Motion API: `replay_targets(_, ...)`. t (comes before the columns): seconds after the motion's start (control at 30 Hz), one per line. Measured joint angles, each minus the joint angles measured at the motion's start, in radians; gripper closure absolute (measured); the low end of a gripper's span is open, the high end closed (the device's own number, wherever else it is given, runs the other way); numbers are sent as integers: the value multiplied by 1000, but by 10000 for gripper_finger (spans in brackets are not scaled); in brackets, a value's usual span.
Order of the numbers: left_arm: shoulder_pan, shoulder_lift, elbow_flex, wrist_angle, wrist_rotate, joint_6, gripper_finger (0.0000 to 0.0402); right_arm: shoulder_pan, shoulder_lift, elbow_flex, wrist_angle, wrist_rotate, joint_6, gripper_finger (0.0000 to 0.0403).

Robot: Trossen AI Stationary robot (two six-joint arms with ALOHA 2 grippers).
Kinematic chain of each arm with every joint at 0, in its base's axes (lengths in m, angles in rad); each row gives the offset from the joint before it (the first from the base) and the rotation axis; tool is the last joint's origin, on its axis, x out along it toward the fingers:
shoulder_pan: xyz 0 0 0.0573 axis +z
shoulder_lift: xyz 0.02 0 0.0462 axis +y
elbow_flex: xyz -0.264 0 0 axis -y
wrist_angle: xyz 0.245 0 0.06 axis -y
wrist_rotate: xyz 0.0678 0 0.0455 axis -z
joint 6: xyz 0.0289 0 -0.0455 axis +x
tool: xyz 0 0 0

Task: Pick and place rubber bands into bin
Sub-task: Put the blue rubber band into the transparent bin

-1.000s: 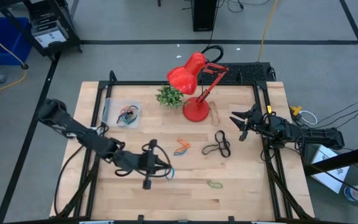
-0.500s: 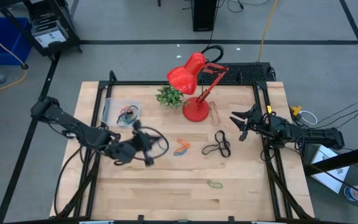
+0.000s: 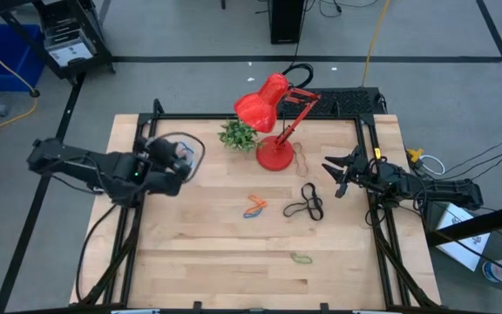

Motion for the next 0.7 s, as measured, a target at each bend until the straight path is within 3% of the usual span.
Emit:
replay_targets(0.23,158,29,-4,-145,123,-99,401,0,0,0,0,0,0,289)
replay_targets(0.7,354,67,-244,7,310,-96,401,0,0,0,0,0,3,289)
